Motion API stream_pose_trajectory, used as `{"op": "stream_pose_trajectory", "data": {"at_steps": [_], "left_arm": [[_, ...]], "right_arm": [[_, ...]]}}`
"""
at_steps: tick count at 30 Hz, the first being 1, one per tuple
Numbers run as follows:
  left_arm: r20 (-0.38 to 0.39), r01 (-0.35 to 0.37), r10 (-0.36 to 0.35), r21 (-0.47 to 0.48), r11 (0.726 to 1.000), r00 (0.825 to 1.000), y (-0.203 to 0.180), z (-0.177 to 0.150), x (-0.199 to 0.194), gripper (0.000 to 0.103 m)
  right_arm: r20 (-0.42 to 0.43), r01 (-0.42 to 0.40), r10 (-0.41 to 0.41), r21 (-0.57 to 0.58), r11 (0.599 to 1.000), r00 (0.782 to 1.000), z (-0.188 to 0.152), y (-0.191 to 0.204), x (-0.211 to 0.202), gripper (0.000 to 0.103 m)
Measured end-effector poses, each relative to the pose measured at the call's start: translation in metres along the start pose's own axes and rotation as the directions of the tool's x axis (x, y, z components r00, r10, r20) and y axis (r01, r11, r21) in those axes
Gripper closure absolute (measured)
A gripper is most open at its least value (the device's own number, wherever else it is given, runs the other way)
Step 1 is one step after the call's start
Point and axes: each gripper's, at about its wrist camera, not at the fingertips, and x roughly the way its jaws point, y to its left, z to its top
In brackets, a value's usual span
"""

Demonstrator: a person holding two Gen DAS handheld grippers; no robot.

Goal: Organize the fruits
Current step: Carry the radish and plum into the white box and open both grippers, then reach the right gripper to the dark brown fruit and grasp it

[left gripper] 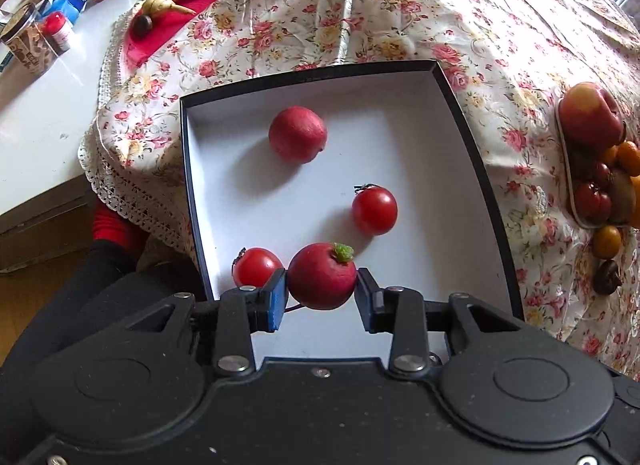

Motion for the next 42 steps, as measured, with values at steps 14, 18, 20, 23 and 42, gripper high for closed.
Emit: {"op": "stream_pose_trajectory", "data": {"at_steps": [14,18,20,23,42], "left_arm": [[0.04,-0.053,0.05,0.054,0.997,0.998,-0.01,-0.006,-0.004,0.057],[0.073,-0.046,0.041,0.063,0.997,0.996,-0.012,-0.007,-0.01,0.057],[0.077,-0.04,0.035,0.061,0.997,0.996,-0.012,-0.007,-0.011,0.057],[0.069,-0.041,0.037,0.058,0.997,0.997,-0.011,-0.007,-0.01,0.057],[0.072,-0.051,0.045,0.09,0.995,0.996,-0.016,-0.012,-0.009,0.057]], "right_arm": [[0.057,-0.007,0.008,-0.01,1.0,0.998,-0.005,0.003,-0.014,0.068],[0.055,-0.024,0.024,-0.008,1.0,0.998,-0.007,0.002,-0.014,0.068],[0.052,-0.037,0.037,-0.005,0.999,0.998,-0.007,0.002,-0.014,0.068],[0.057,-0.034,0.034,-0.006,0.999,0.998,-0.008,0.002,-0.015,0.068],[0.089,-0.075,0.073,0.024,0.997,0.993,-0.016,-0.006,-0.024,0.062]]}}
